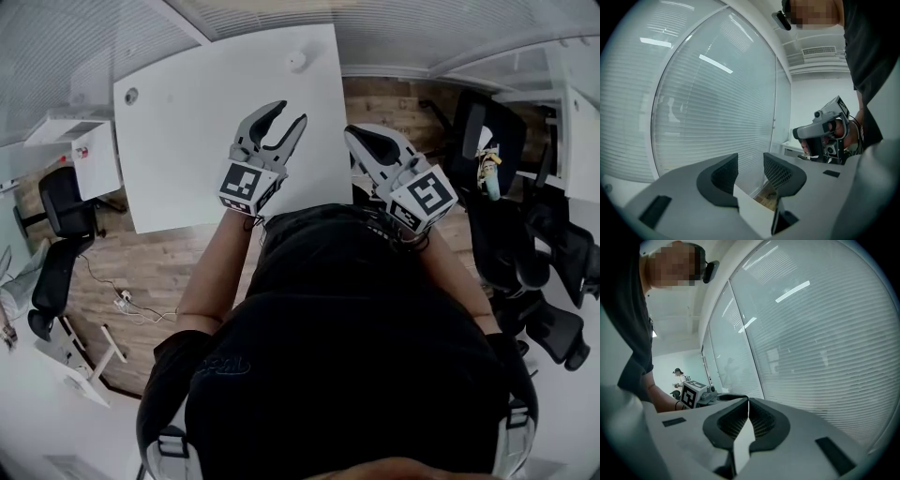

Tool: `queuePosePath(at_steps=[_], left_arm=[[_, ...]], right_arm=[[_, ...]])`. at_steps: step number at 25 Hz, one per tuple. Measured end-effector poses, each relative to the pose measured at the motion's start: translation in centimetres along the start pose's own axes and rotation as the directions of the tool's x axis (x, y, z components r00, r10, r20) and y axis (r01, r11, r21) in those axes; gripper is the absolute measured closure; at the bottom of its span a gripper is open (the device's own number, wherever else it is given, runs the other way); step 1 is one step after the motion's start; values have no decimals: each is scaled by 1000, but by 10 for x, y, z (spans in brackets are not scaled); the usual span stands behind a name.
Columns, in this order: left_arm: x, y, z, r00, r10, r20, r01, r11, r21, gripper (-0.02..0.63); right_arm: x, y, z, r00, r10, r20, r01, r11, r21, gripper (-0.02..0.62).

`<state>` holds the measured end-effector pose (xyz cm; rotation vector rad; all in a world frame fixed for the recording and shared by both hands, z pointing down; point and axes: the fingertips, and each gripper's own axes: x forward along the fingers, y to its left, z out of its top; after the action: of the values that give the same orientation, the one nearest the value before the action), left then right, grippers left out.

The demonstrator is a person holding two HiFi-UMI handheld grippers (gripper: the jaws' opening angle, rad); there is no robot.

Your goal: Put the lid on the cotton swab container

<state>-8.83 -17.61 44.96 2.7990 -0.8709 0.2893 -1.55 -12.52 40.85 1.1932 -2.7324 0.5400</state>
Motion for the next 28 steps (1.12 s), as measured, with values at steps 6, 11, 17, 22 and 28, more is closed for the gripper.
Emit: queuePosePath(at_steps=[6,11,17,22,28], left_arm=[[24,27,-18,999,45,-20,-45,999,-5,360],[45,45,-36,995,87,-37,-87,996,1,317],[69,63,-54,995,98,-24,-97,995,25,281],[92,77,-77,995,92,-40,-91,996,18,256],[113,103,-114,986,130,-108,-128,991,24,256]], right_arm=[[5,-19,0,1000,5,-18,-4,1000,9,571],[6,-40,-4,999,8,-33,-8,1000,26,571],[15,-60,-4,999,13,-47,-12,999,35,571],[19,-77,-6,998,14,-59,-12,999,48,571],[24,-93,-12,997,19,-77,-13,998,67,571]])
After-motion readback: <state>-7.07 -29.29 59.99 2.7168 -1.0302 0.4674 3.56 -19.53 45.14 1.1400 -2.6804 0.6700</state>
